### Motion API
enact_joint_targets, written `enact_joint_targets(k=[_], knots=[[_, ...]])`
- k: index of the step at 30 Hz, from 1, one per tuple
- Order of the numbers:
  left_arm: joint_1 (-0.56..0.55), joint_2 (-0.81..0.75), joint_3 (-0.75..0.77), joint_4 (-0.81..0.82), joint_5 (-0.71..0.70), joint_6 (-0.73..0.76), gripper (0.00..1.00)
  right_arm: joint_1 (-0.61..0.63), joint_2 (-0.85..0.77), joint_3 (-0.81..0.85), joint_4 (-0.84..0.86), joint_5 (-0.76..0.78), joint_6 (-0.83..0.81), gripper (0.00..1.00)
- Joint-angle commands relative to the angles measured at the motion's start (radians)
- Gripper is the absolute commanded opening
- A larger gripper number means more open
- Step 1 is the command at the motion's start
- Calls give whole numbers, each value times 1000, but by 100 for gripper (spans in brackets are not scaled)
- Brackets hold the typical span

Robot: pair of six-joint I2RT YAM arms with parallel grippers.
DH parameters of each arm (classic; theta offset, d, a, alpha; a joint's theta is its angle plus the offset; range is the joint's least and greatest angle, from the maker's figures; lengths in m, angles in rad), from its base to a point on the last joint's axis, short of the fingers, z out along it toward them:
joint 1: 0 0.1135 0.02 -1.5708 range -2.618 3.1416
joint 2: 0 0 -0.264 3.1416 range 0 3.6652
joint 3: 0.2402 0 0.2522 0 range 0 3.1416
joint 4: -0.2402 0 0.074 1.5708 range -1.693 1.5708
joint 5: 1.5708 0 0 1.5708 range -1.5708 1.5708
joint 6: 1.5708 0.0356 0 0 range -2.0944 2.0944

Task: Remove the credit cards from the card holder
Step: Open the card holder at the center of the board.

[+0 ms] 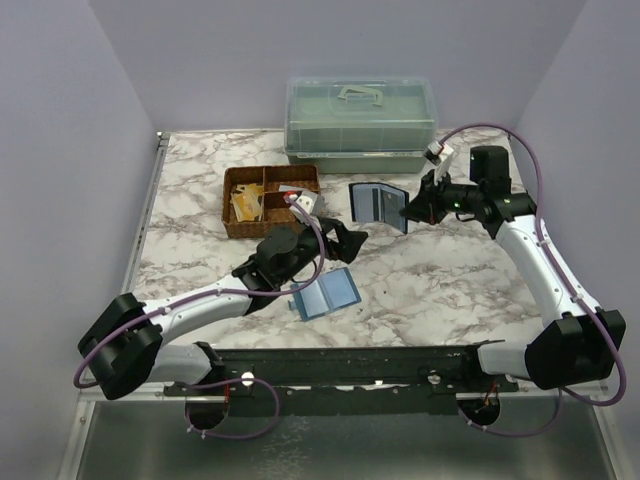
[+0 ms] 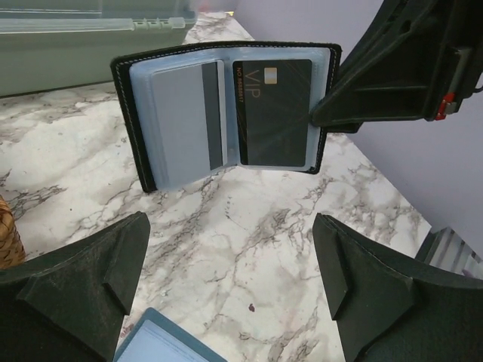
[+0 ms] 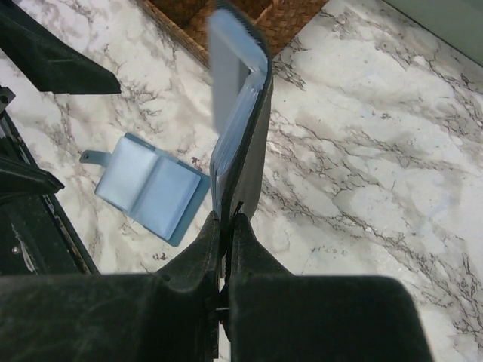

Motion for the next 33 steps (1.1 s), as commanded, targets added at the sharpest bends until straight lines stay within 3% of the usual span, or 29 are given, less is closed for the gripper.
enact_joint_targets(k=[1,7,13,20,33], knots=[[-7,18,42,2,-62,27,96,4,4,12,-6,1,-28,0],[-2,-20,2,6,-55,32,96,4,-10,-14,3,-116,-52,0],[56,-98,-64,8,127,-1,98,4,-43,-55,-18,-255,-171,0],[114,-137,-164,21,288,64,99,4,-85,-74,-80,-302,-332,0],[123,-205,-263,160,352,82,95,4,-73,-5,-257,-503,-522,0]])
